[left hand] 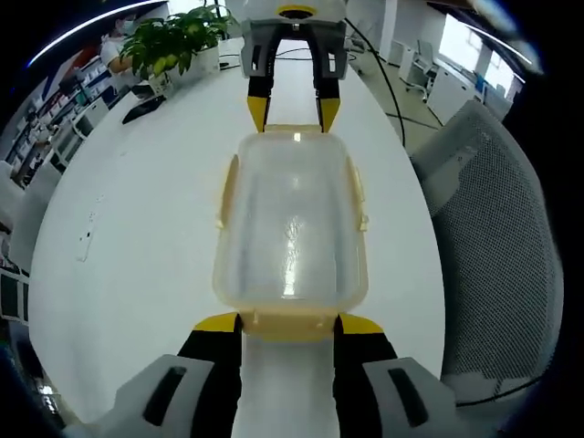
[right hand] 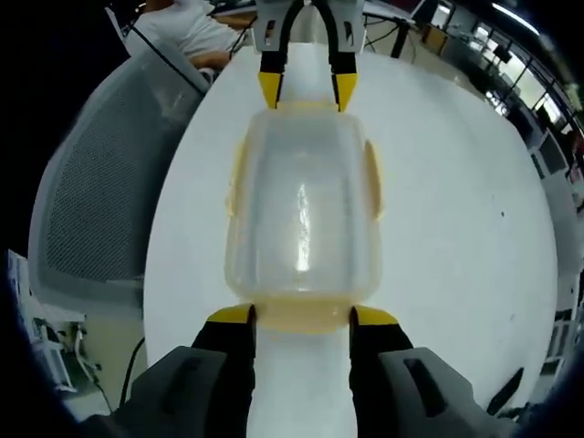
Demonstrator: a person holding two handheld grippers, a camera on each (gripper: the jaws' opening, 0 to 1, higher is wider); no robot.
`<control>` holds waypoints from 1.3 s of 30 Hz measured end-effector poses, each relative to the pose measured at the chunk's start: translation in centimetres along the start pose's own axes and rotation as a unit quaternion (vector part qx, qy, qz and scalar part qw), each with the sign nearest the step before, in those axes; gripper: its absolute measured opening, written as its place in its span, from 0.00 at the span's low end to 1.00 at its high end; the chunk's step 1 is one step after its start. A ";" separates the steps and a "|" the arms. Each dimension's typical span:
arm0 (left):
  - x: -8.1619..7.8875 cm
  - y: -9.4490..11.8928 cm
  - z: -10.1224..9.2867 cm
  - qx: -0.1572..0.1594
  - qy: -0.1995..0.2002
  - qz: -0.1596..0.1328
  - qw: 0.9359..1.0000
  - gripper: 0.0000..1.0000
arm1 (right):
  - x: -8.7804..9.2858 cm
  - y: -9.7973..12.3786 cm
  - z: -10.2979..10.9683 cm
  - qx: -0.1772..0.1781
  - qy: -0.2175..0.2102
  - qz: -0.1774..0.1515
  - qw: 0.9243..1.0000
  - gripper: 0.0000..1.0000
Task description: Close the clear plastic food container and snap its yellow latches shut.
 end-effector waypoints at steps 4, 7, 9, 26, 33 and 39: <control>-0.1 -0.1 0.0 0.001 0.000 -0.002 1.000 0.33 | 0.2 0.0 0.1 -0.001 0.004 0.006 1.000 0.37; -0.1 -0.2 -0.1 0.002 0.000 -0.003 1.000 0.34 | 0.3 -0.1 0.2 0.001 0.006 0.008 1.000 0.37; -0.1 -0.2 -0.1 0.000 -0.002 -0.006 1.000 0.34 | 0.3 -0.2 0.3 0.002 0.005 0.008 1.000 0.37; 0.0 0.4 -0.4 -0.009 0.017 -0.033 0.999 0.40 | 0.6 0.8 0.4 0.013 -0.022 0.011 1.000 0.39; 0.1 1.3 -0.4 -0.023 0.049 -0.051 0.997 0.40 | 0.7 2.0 0.2 0.031 -0.070 -0.002 0.997 0.39; 0.5 2.1 -0.3 -0.041 0.095 -0.075 0.992 0.39 | 0.7 2.6 0.1 0.046 -0.134 -0.004 0.990 0.37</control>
Point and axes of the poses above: the point that each gripper's makers call its tool centre point, and the gripper's own axes: y roughly backward along the fingers, z roughly to its left, x roughly out of its underside, the point moved 7 cm from there along y, roughly backward along the fingers, and after that the axes turned 13 degrees about x, right-handed, at the moved point
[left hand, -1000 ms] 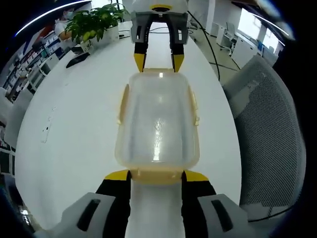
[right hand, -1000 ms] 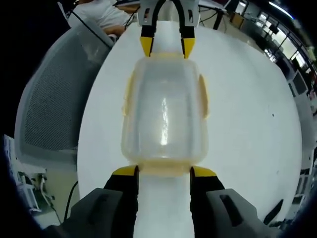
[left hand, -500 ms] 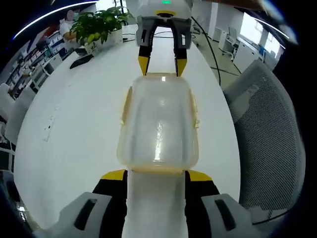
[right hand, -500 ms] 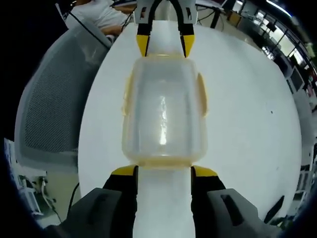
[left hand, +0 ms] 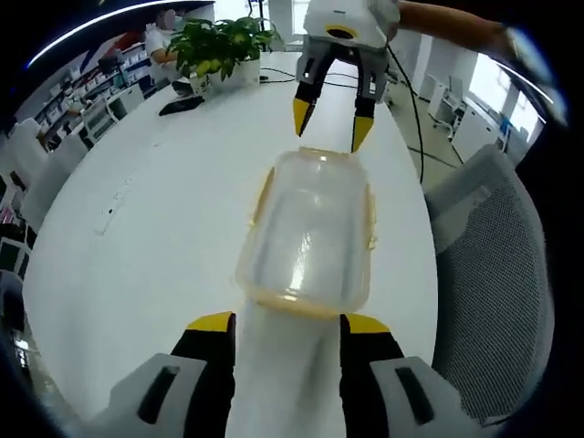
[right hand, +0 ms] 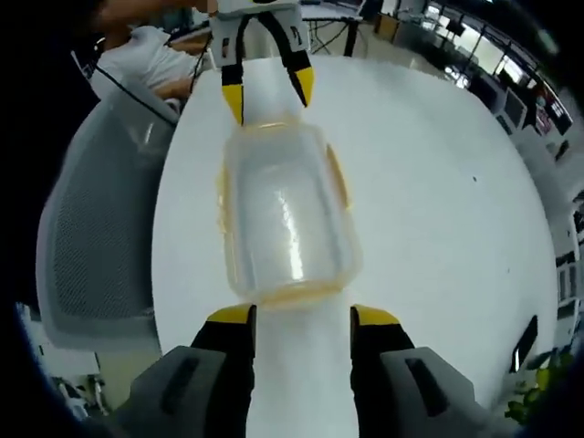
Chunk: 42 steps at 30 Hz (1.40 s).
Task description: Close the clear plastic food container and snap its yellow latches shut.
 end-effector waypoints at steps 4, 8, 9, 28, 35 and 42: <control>0.3 0.1 -0.2 -0.005 0.027 -0.012 1.000 0.40 | -0.1 0.1 0.3 0.009 -0.031 -0.006 0.999 0.37; 0.5 0.0 -0.5 -0.015 0.057 -0.030 0.998 0.39 | -0.2 0.2 0.8 0.018 -0.064 -0.016 0.998 0.37; 0.4 0.0 -0.6 -0.014 0.065 -0.036 0.997 0.39 | -0.2 0.2 0.8 0.022 -0.074 -0.018 0.997 0.37; 0.8 -1.3 -1.8 -0.028 0.180 -0.102 0.978 0.36 | 0.4 -0.9 2.2 0.068 -0.286 -0.056 0.954 0.32; 0.8 -1.9 -1.8 -0.026 0.208 -0.124 0.970 0.35 | 0.3 -1.2 2.5 0.064 -0.317 -0.060 0.944 0.31; 0.5 -2.7 -2.2 -0.013 0.234 -0.144 0.961 0.36 | 0.4 -1.4 2.7 0.050 -0.343 -0.063 0.936 0.31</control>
Point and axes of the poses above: the point that each gripper's makers call its tool centre point, and the gripper's own axes: y roughly backward along the fingers, z roughly to its left, x roughly out of its underside, the point moved 7 cm from there along y, roughly backward along the fingers, and after that the axes turned 13 degrees about x, right-handed, at the moved point
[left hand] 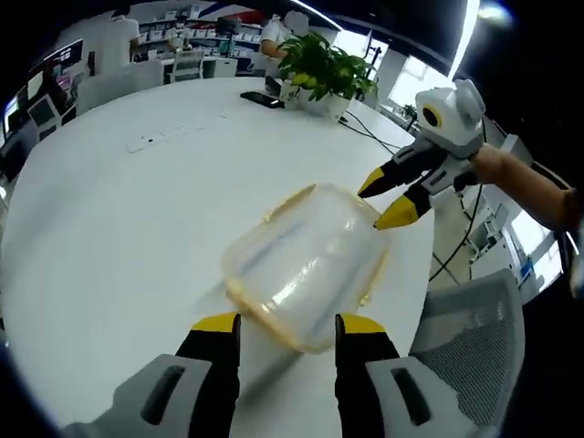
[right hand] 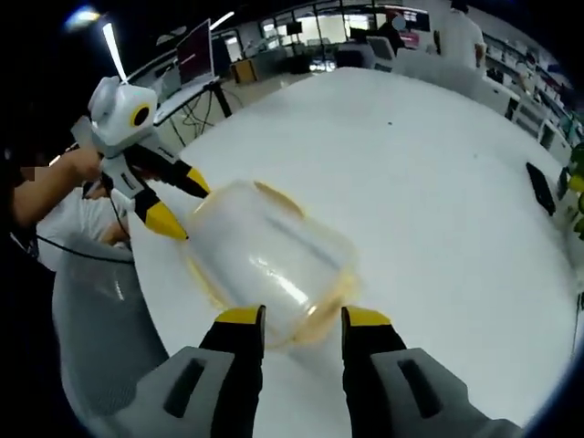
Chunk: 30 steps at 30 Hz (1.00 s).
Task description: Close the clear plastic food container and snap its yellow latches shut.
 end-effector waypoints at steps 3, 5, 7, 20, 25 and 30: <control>0.0 -0.1 0.0 -0.005 0.010 -0.005 1.000 0.37 | 0.0 -0.1 0.2 -0.001 -0.006 -0.001 1.000 0.35; 0.0 -0.1 -0.1 -0.007 0.011 -0.005 1.000 0.37 | 0.0 -0.2 0.3 -0.001 -0.011 0.000 1.000 0.36; 0.0 -0.2 -0.1 -0.010 0.013 -0.006 1.000 0.37 | 0.0 -0.2 0.3 -0.001 -0.012 0.001 1.000 0.36; -0.4 -0.8 -0.8 -0.045 0.040 -0.010 0.998 0.36 | 0.3 -0.7 0.9 0.007 -0.058 0.031 0.998 0.32; -0.4 -1.0 -0.9 -0.051 0.054 -0.018 0.997 0.33 | -0.1 -0.8 1.3 0.018 -0.069 0.041 0.997 0.30; -0.3 -0.7 -0.7 -0.050 0.070 -0.012 0.996 0.30 | 0.0 -1.1 1.4 0.029 -0.088 0.037 0.995 0.29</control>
Point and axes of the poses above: the point that each gripper's makers call its tool centre point, and the gripper's own axes: y roughly backward along the fingers, z roughly to its left, x roughly out of its underside, the point moved 7 cm from there along y, roughly backward along the fingers, and after that the axes turned 13 degrees about x, right-handed, at the moved point
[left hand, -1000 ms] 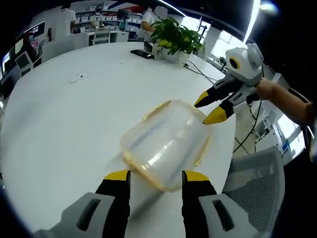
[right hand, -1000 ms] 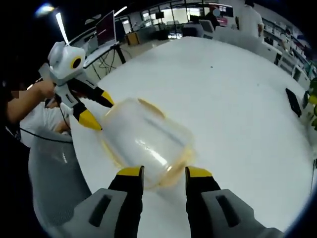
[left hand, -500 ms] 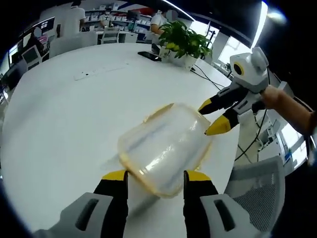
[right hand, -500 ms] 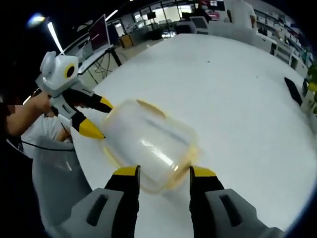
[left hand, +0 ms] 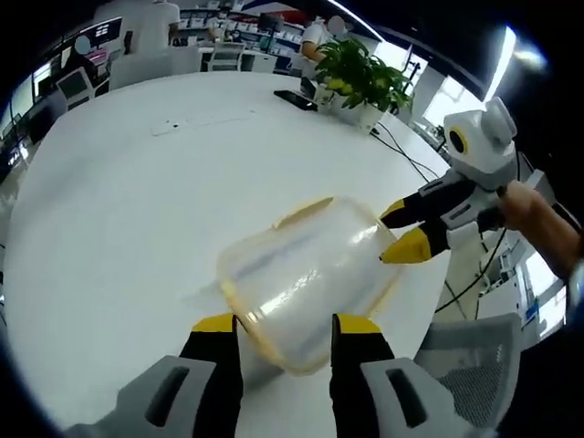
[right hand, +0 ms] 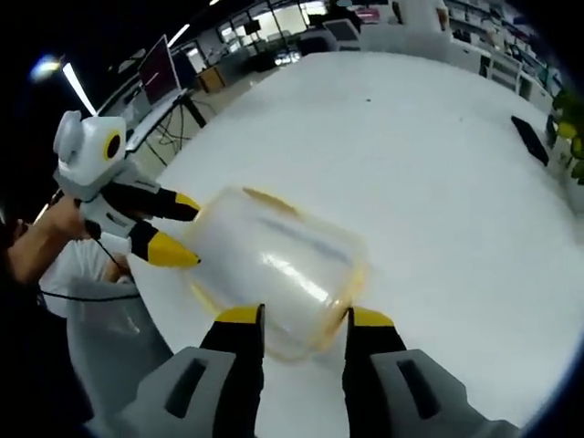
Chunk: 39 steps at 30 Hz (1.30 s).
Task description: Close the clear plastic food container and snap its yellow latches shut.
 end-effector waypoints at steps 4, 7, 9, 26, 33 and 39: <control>0.1 0.0 0.2 -0.002 0.001 -0.009 1.000 0.30 | 0.0 0.1 0.0 0.004 -0.008 -0.004 1.000 0.29; -0.1 0.1 0.3 -0.003 -0.003 -0.003 1.000 0.31 | -0.2 0.2 0.0 0.002 -0.005 -0.004 1.000 0.29; -0.1 0.1 0.4 -0.002 -0.001 -0.005 1.000 0.32 | -0.3 0.3 0.0 0.002 -0.006 -0.003 1.000 0.30; -0.4 -0.1 0.3 -0.001 0.007 -0.007 1.000 0.35 | -0.4 0.5 -0.4 -0.003 -0.015 -0.005 1.000 0.33; -0.5 -0.1 0.2 -0.004 0.013 -0.009 1.000 0.35 | -0.5 0.6 -0.5 -0.003 -0.010 -0.003 1.000 0.34; -0.6 0.1 0.4 -0.001 0.009 -0.006 1.000 0.32 | -0.6 1.0 -0.5 0.000 0.042 -0.005 0.999 0.33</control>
Point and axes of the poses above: the point that each gripper's makers call its tool centre point, and the gripper's own axes: y roughly backward along the fingers, z roughly to its left, x roughly out of its underside, the point moved 7 cm from there along y, roughly backward along the fingers, and after that the axes turned 13 degrees about x, right-handed, at the moved point
